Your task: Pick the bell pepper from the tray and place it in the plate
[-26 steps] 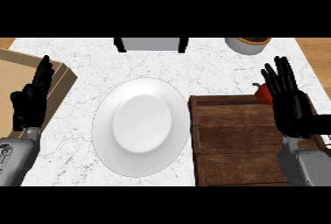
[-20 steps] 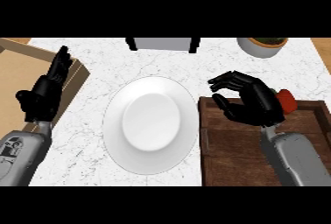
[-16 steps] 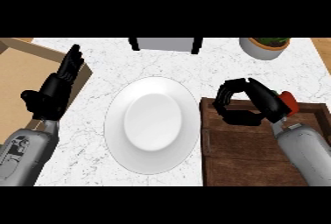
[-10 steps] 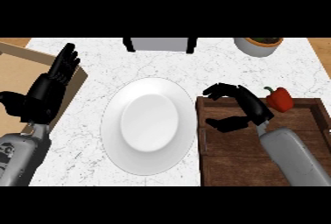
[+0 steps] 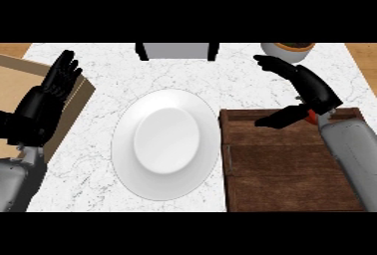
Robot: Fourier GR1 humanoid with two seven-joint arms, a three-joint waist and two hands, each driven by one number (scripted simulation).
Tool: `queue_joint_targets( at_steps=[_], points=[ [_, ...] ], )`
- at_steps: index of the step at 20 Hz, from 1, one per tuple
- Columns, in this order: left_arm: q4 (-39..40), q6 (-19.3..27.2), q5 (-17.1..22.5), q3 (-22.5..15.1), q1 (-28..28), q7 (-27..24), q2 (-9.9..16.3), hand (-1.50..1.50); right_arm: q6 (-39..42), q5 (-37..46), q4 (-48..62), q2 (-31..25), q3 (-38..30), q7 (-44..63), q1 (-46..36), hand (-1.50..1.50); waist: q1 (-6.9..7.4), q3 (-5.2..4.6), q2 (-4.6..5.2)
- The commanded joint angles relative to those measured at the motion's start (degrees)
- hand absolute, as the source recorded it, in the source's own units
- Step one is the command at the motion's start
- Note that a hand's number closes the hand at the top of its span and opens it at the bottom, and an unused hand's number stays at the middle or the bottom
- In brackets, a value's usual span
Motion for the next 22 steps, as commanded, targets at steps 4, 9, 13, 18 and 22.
queue_joint_targets(
  at_steps=[4, 9, 13, 18, 22],
  points=[
    [0.4, -0.6, -0.2, -0.1, 1.4, -1.1, -1.1, 0.00, 11.3, 6.4, -0.3, -10.6, 4.4, 16.3, -11.2, -1.50, 0.07, -0.18, -0.15],
    [-1.2, -0.5, -1.0, -1.0, 1.0, -0.4, -1.3, 0.00, 27.3, 7.1, 3.8, -15.7, 9.1, 25.7, -18.6, -1.50, 0.75, -0.19, -0.10],
    [-0.5, -0.9, -0.4, 0.2, -0.5, 0.2, -1.1, 0.00, 38.1, 6.1, 8.1, -14.6, 12.1, 30.8, -22.8, -1.50, 0.63, -0.14, 0.17],
    [0.1, -0.3, -2.7, -0.1, 0.3, -0.6, -2.8, 0.00, 42.4, 7.9, 9.9, -11.5, 12.5, 33.7, -22.7, -1.50, -0.08, -0.01, 0.12],
    [-2.5, -1.0, -2.8, 0.7, 2.4, -0.4, -3.3, 0.00, 38.6, 15.4, 10.5, -12.5, 14.2, 26.5, -17.9, -1.50, 0.02, 0.04, 0.17]
  ],
)
